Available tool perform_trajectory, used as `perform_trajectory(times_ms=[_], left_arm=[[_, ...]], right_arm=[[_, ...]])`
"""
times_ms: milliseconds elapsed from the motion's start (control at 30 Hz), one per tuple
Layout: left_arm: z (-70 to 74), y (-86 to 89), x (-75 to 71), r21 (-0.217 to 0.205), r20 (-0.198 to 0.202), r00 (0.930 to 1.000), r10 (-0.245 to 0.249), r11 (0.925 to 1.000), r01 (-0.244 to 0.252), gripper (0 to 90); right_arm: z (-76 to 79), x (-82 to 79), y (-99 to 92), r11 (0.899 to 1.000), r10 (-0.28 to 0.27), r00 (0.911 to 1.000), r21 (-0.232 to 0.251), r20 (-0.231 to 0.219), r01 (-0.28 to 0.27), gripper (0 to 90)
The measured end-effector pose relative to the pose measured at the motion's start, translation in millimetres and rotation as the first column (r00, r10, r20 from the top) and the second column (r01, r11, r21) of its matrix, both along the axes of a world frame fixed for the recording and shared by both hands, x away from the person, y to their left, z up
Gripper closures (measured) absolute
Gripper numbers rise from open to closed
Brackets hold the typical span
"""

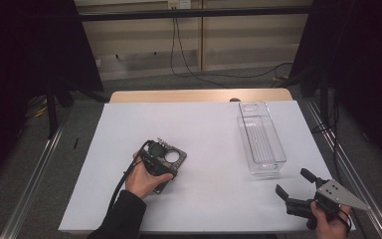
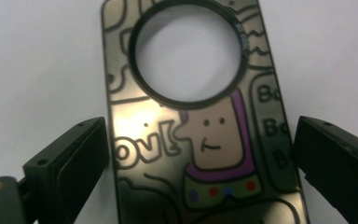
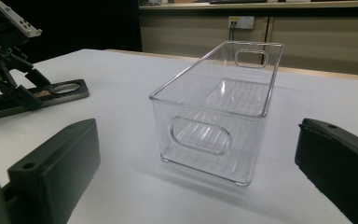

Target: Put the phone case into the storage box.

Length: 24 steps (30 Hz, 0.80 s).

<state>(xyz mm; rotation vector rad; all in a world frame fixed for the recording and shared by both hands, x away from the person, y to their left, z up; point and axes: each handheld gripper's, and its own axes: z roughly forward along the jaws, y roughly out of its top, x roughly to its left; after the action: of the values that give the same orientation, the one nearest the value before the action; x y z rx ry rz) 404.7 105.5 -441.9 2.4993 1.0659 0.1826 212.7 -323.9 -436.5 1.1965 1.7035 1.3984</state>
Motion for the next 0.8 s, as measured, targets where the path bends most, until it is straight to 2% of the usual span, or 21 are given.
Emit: perform_trajectory(times_ms=[133, 200, 300, 367, 600, 700, 800], left_arm=[[-1.5, -1.7, -0.8, 0.017, 0.005, 1.0000, -0.004, 0.9998, 0.004, 2.7], [-2.1, -2.0, -0.7, 0.012, 0.001, 1.0000, -0.002, 0.9999, 0.002, 2.5], [-3.5, -1.4, 0.1, 0.020, 0.016, 0.9998, -0.009, 0.9998, 0.008, 0.4], [-4.3, -0.6, 0.0, 0.003, 0.005, 1.0000, 0.004, 1.0000, -0.004, 0.1], [-3.9, -1.5, 2.1, 0.016, -0.007, 1.0000, -0.003, 0.9999, 0.003, 0.1], [-2.3, -2.4, 2.4, 0.031, -0.013, 0.9999, 0.011, 0.9995, -0.010, 1.6], [-1.3, -3.2, 1.6, 0.026, -0.027, 0.9994, 0.020, 0.9995, -0.019, 3.5]], right_arm=[[0.0, 0.1, 0.3, 1.000, 0.005, 1.0000, 0.002, 0.000, -0.005, 0.0], [-0.2, 0.2, 0.2, 1.000, 0.005, 1.0000, 0.001, -0.001, -0.005, 0.0], [-0.1, -0.1, 0.3, 1.000, 0.006, 1.0000, 0.001, -0.001, -0.006, 0.0], [-0.2, 0.1, 0.6, 1.000, 0.007, 1.0000, -0.001, 0.000, -0.007, 0.0], [-0.5, 0.1, 0.2, 1.000, 0.008, 1.0000, -0.003, -0.004, -0.008, 0.0], [-0.5, 0.0, 0.7, 1.000, 0.010, 0.9999, -0.003, -0.004, -0.011, 0.0], [-0.5, 0.1, 0.6, 1.000, 0.011, 0.9999, -0.003, -0.005, -0.011, 0.0]])
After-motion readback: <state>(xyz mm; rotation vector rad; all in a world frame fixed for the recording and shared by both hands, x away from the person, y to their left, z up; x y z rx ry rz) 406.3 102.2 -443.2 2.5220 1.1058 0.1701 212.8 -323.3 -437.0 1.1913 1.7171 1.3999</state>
